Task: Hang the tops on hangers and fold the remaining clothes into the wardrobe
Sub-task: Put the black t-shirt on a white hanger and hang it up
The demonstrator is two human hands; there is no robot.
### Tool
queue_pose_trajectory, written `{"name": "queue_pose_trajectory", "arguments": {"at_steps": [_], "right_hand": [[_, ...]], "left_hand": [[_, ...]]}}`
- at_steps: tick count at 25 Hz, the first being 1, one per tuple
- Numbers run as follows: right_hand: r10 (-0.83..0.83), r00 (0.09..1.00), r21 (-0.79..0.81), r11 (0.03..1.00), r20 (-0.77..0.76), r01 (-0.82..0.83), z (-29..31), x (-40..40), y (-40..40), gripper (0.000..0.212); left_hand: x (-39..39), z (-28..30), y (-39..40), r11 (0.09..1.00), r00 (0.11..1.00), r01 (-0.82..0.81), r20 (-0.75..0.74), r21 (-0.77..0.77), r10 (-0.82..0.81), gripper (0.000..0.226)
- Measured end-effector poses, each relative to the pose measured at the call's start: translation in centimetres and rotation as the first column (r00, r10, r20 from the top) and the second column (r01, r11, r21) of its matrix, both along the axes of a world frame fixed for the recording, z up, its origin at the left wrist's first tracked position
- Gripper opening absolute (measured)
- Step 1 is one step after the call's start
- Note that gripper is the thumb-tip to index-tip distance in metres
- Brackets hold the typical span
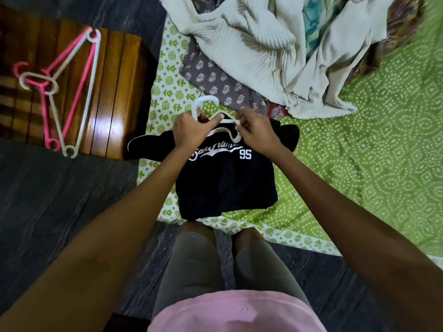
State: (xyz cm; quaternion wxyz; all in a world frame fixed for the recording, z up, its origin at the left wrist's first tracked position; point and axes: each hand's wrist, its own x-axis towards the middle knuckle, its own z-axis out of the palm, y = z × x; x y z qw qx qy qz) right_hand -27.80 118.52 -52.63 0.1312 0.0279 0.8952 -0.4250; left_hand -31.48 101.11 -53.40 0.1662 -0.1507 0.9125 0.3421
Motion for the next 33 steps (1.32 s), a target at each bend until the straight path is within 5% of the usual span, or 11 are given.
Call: {"name": "queue_pose_trajectory", "arguments": {"at_steps": [4, 14, 22, 30, 33], "right_hand": [[-0.280, 0.957, -0.218, 0.931, 0.080, 0.291, 2.6, 2.7, 3.5, 0.015], [-0.432, 0.830, 0.022, 0.883, -0.353, 0.469, 15.6, 3.5, 7.4, 0.024], [-0.433, 0.748, 0.060, 0.846, -0.503, 0.530, 26.1, 1.8, 8.0, 0.016], [-0.396, 0.660, 0.014, 0.851, -0.638, 0.524, 32.9, 0.8, 6.0, 0.014], [-0.483, 0.579, -0.031, 0.785, -0.657, 0.619, 35.4, 0.2, 7.8, 0.014]], "left_hand": [[0.8, 3.5, -0.5, 0.983, 0.997, -0.006, -0.079, 0.183, 0.020, 0.048], [0.5, 17.3, 2.6, 0.940, 0.935, 0.109, -0.354, 0.322, 0.013, 0.060], [-0.7, 27.1, 4.8, 0.909, 0.833, 0.264, -0.551, 0.323, -0.046, 0.061], [-1.4, 33.5, 6.7, 0.942, 0.755, 0.287, -0.646, 0.176, -0.109, 0.061], [-2.1, 34.5, 6.4, 0.944, 0.717, 0.316, -0.675, 0.096, -0.172, 0.064]]}}
